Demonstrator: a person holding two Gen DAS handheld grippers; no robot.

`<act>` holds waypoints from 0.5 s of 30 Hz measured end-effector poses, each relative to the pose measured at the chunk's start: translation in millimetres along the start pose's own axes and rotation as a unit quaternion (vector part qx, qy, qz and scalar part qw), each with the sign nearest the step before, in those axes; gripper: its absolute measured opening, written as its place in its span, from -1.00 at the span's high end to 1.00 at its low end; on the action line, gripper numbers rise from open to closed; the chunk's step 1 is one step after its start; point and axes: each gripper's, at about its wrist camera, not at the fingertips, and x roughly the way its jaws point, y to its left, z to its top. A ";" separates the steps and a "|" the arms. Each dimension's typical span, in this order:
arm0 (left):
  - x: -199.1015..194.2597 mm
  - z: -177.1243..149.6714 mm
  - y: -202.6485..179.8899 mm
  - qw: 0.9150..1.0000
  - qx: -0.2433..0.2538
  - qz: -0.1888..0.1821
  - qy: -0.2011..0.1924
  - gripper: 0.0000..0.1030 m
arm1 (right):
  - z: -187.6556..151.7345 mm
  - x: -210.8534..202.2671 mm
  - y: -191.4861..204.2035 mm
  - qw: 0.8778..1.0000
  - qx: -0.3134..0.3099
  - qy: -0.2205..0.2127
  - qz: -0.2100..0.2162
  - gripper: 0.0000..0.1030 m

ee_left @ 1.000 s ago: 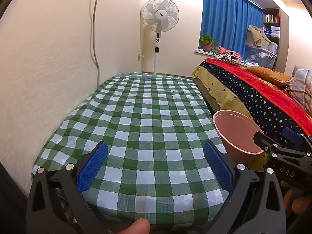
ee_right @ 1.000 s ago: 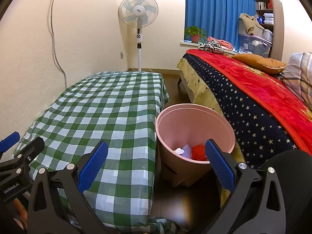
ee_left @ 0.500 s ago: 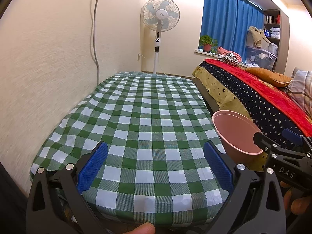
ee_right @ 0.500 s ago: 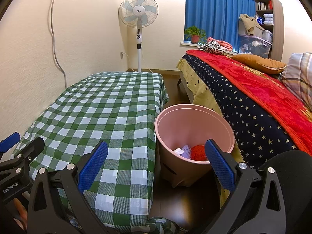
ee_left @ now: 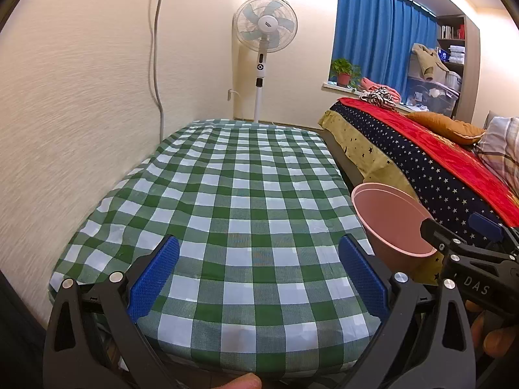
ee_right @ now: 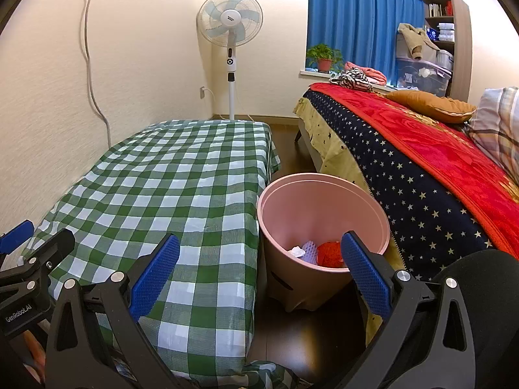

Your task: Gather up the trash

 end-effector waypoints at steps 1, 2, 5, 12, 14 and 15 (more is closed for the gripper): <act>0.1 0.0 0.1 1.000 0.000 0.000 0.000 -0.85 | 0.1 -0.1 -0.2 1.000 0.000 0.000 0.000 -0.90; 0.2 0.0 0.1 1.000 0.000 0.000 0.000 -0.85 | 0.5 0.2 0.0 1.000 0.001 0.000 0.000 -0.90; -0.9 -0.4 -2.6 1.000 0.000 -0.002 0.000 -0.85 | 1.5 0.6 -0.6 1.000 0.002 0.000 -0.001 -0.90; -0.4 -1.2 -3.8 1.000 -0.003 -0.003 0.002 -0.85 | 1.3 0.5 -0.9 1.000 0.001 0.000 -0.001 -0.90; -0.4 -1.1 -3.4 1.000 -0.002 -0.002 0.001 -0.85 | 1.3 0.6 -0.8 1.000 0.001 0.000 -0.001 -0.90; -0.4 -1.1 -3.2 1.000 -0.003 -0.003 0.001 -0.85 | 1.2 0.4 -0.9 1.000 0.001 0.000 -0.001 -0.90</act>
